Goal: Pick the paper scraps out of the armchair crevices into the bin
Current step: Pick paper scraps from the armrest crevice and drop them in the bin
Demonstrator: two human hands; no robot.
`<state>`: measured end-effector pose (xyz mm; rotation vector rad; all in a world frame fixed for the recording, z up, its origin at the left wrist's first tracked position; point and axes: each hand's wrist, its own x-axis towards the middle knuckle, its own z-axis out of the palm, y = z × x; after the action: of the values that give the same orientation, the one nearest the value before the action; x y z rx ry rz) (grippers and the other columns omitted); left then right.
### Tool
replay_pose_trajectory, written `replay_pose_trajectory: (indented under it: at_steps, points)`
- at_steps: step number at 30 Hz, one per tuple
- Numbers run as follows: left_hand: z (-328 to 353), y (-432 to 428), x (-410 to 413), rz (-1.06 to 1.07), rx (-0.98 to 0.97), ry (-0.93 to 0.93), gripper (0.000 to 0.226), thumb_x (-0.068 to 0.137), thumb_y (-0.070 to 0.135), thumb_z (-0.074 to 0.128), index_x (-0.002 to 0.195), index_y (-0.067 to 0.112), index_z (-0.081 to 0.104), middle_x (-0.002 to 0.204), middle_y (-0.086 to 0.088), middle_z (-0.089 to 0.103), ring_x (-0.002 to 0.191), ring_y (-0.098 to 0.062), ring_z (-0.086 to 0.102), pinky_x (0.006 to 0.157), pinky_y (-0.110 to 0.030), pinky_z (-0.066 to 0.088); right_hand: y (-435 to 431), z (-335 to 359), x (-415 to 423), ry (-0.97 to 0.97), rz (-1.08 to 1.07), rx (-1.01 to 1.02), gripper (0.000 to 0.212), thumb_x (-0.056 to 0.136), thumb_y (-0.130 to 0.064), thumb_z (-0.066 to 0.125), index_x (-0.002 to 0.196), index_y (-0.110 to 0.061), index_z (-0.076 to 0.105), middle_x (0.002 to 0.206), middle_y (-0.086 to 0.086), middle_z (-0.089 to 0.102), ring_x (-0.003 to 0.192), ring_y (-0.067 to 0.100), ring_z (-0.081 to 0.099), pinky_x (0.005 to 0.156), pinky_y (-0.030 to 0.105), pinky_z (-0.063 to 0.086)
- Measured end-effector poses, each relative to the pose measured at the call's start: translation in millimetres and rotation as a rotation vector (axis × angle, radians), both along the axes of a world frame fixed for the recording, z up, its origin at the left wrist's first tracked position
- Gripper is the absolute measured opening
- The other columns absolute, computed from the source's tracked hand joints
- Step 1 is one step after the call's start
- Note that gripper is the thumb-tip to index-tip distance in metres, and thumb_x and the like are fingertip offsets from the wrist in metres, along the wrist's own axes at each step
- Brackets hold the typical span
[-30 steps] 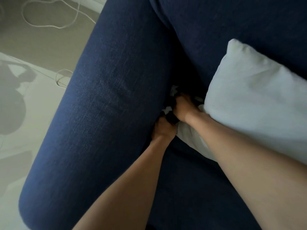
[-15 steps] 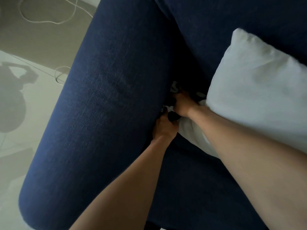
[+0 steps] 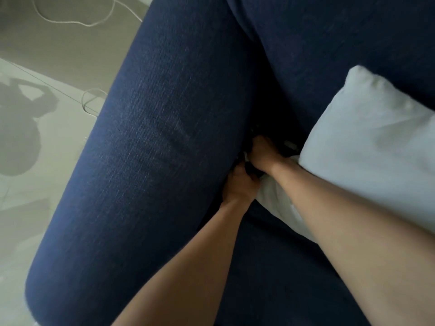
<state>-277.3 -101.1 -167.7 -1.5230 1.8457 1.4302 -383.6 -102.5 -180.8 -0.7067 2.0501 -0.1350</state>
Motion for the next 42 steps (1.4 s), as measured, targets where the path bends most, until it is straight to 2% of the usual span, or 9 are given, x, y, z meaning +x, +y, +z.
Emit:
replay_pose_trajectory:
  at_steps: [4, 9, 13, 16, 20, 24, 30, 35, 42]
  points:
    - [17, 6, -2, -0.023, -0.061, -0.020, 0.041, 0.095, 0.030, 0.050, 0.134, 0.020, 0.050, 0.122, -0.007, 0.064, 0.107, -0.023, 0.063, 0.090, -0.037, 0.055, 8, 20, 6, -0.015, -0.116, -0.119, 0.035, 0.093, -0.007, 0.048, 0.127, -0.002, 0.054, 0.131, 0.020, 0.056, 0.122, 0.035, 0.054, 0.102, 0.038, 0.045]
    - [49, 22, 12, -0.016, -0.178, 0.043, 0.047, 0.094, 0.033, 0.048, 0.140, 0.023, 0.044, 0.118, -0.006, 0.066, 0.103, -0.025, 0.066, 0.084, -0.037, 0.056, 29, 59, 16, 0.005, -0.182, -0.282, 0.033, 0.093, -0.002, 0.047, 0.125, -0.001, 0.056, 0.131, 0.016, 0.056, 0.123, 0.031, 0.053, 0.108, 0.037, 0.042]
    - [87, 38, 34, -0.006, -0.266, 0.112, 0.056, 0.095, 0.031, 0.051, 0.148, 0.020, 0.036, 0.103, -0.009, 0.070, 0.085, -0.025, 0.068, 0.072, -0.035, 0.056, 53, 98, 29, 0.064, -0.219, -0.423, 0.034, 0.097, -0.002, 0.040, 0.126, -0.003, 0.057, 0.133, 0.015, 0.056, 0.122, 0.027, 0.054, 0.102, 0.031, 0.043]
    - [121, 51, 55, 0.008, -0.341, 0.151, 0.053, 0.095, 0.033, 0.054, 0.145, 0.021, 0.041, 0.105, -0.005, 0.071, 0.089, -0.021, 0.068, 0.070, -0.027, 0.050, 75, 127, 43, 0.114, -0.265, -0.497, 0.031, 0.097, -0.004, 0.040, 0.121, -0.008, 0.060, 0.124, 0.012, 0.062, 0.114, 0.025, 0.059, 0.095, 0.031, 0.048]
    - [163, 56, 85, 0.070, -0.403, 0.196, 0.045, 0.091, 0.034, 0.061, 0.133, 0.020, 0.057, 0.103, -0.001, 0.072, 0.087, -0.017, 0.068, 0.075, -0.027, 0.054, 95, 169, 65, 0.167, -0.258, -0.549, 0.030, 0.095, -0.006, 0.045, 0.121, -0.010, 0.059, 0.117, 0.012, 0.065, 0.106, 0.026, 0.061, 0.084, 0.028, 0.047]
    - [196, 41, 110, 0.157, -0.476, 0.273, 0.014, 0.089, 0.024, 0.063, 0.098, 0.017, 0.072, 0.066, 0.009, 0.057, 0.056, -0.007, 0.049, 0.053, -0.019, 0.039, 89, 199, 93, 0.201, -0.304, -0.584, 0.027, 0.093, -0.009, 0.046, 0.115, -0.010, 0.062, 0.111, 0.010, 0.068, 0.101, 0.026, 0.063, 0.081, 0.031, 0.047]
    - [217, -17, 152, 0.254, -0.518, 0.344, 0.011, 0.090, 0.017, 0.060, 0.098, 0.017, 0.069, 0.099, 0.001, 0.064, 0.089, -0.015, 0.059, 0.075, -0.022, 0.045, 35, 227, 145, 0.251, -0.224, -0.644, 0.020, 0.091, -0.015, 0.046, 0.100, -0.010, 0.063, 0.100, 0.006, 0.069, 0.089, 0.025, 0.063, 0.070, 0.032, 0.047]
    - [221, -83, 196, 0.308, -0.523, 0.338, 0.012, 0.091, 0.017, 0.062, 0.098, 0.011, 0.070, 0.102, 0.001, 0.054, 0.086, -0.011, 0.054, 0.072, -0.014, 0.036, -38, 238, 191, 0.281, -0.145, -0.672, 0.020, 0.093, -0.017, 0.047, 0.099, -0.008, 0.064, 0.103, 0.010, 0.064, 0.090, 0.027, 0.061, 0.077, 0.041, 0.052]
    - [209, -188, 292, 0.518, -0.537, 0.283, 0.005, 0.089, 0.013, 0.060, 0.085, 0.015, 0.058, 0.105, -0.001, 0.057, 0.087, -0.012, 0.058, 0.077, -0.024, 0.046, -157, 226, 277, 0.175, -0.088, -0.660, 0.022, 0.094, -0.019, 0.048, 0.103, -0.008, 0.064, 0.108, 0.010, 0.063, 0.094, 0.027, 0.062, 0.078, 0.035, 0.050]
